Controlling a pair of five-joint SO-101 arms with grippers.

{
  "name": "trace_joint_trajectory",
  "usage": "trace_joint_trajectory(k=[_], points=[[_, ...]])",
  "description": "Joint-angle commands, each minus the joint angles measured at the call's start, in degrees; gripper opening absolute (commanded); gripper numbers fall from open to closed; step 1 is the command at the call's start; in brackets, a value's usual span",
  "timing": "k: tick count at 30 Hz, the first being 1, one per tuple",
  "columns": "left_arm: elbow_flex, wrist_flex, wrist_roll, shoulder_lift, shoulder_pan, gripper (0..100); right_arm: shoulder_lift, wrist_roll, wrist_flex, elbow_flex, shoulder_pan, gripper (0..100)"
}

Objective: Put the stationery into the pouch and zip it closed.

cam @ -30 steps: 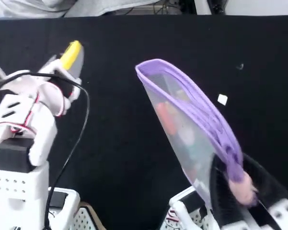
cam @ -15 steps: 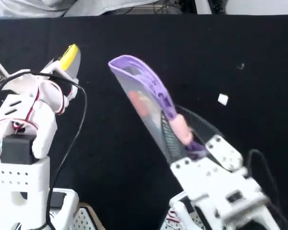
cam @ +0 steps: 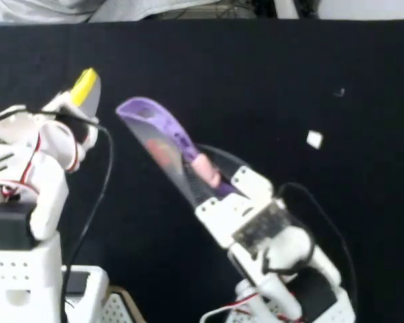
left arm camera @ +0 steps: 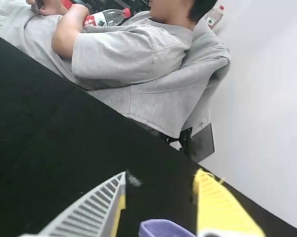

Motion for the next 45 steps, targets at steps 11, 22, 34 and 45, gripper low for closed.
trace_joint_trajectory(k=[11,22,34,45], points=[[-4.1,3.6,-0.1,-0.8,4.4,28,5.6,0.4,-5.2,7.5,-2.9,1.1],[-5.8,3.6,-2.1,-0.7,5.8,28,25.8,0.2,-10.8,2.6,-2.9,1.1],[-25.6,20.2,-4.9,16.4,6.3,28,34.6,0.5,-10.8,-1.1,-6.1,1.1],[-46.2,38.2,-4.7,26.8,12.2,28,34.9,0.5,-10.0,-1.0,-5.7,1.1]])
